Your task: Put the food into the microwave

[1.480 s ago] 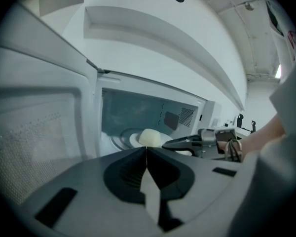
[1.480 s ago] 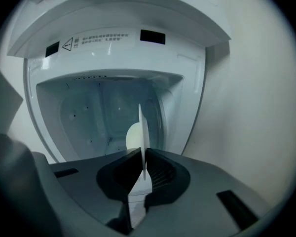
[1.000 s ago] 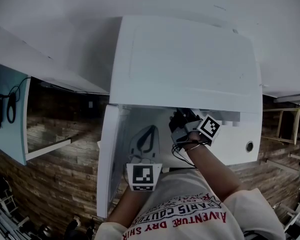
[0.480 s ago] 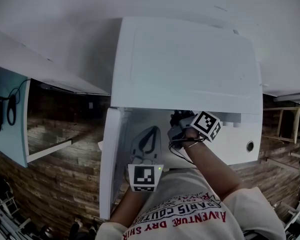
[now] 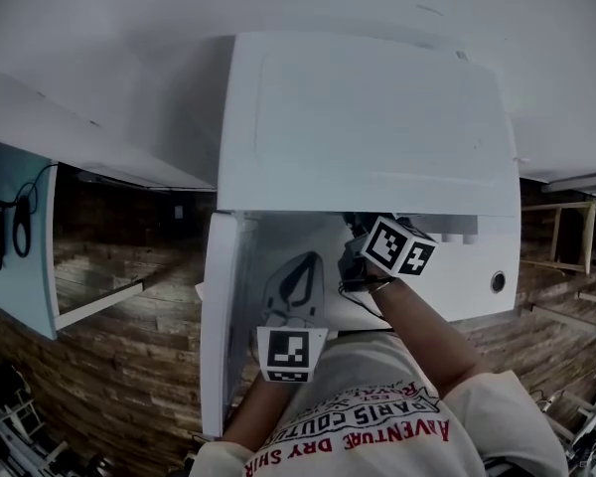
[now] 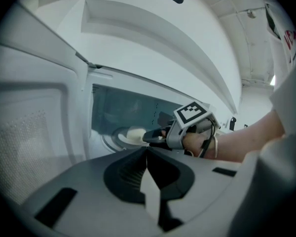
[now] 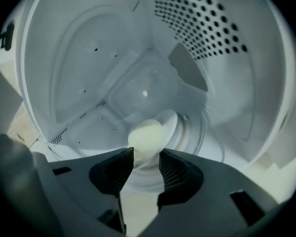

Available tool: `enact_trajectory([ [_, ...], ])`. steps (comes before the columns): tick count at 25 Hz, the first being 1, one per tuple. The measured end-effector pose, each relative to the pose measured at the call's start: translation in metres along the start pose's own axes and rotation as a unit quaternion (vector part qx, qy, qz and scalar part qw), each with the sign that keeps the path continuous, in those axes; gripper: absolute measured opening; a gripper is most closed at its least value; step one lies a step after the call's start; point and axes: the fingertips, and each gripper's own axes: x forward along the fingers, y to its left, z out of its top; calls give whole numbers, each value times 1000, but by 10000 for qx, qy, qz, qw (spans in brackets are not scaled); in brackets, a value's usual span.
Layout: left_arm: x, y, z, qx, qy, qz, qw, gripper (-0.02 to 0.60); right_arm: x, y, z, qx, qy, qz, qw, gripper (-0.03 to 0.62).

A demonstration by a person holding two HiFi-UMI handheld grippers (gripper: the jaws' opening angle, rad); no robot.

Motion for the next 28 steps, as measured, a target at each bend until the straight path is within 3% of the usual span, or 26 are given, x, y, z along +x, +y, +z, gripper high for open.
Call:
enact_trajectory([
  [4,0,-5,-1,-10,-8,-69,10000,6,-2,3,-10,-1114,461,-76,9927,198],
  [8,-2,-3,0,-44,-40,-51,10000,8,-3,4,-14,-2161,988,-100,9713,213],
  [14,-3,-3,1,-108,-71,-61,9999,8,-4,-7,-19,-2438,1511,-280,9576,270],
  [19,-4,-8,0,-101,-65,-90,9999,6,-4,-7,-18,-2591,1397,-546,9541,282],
  [23,-6,-9,-1,-125,-54,-82,9999,8,-6,-6,-6,-3335,1014,-937,9326,295],
  [28,-8,-12,-1,-132,-69,-72,9999,6,-14,-2,-7,-3227,945,-849,9379,295],
])
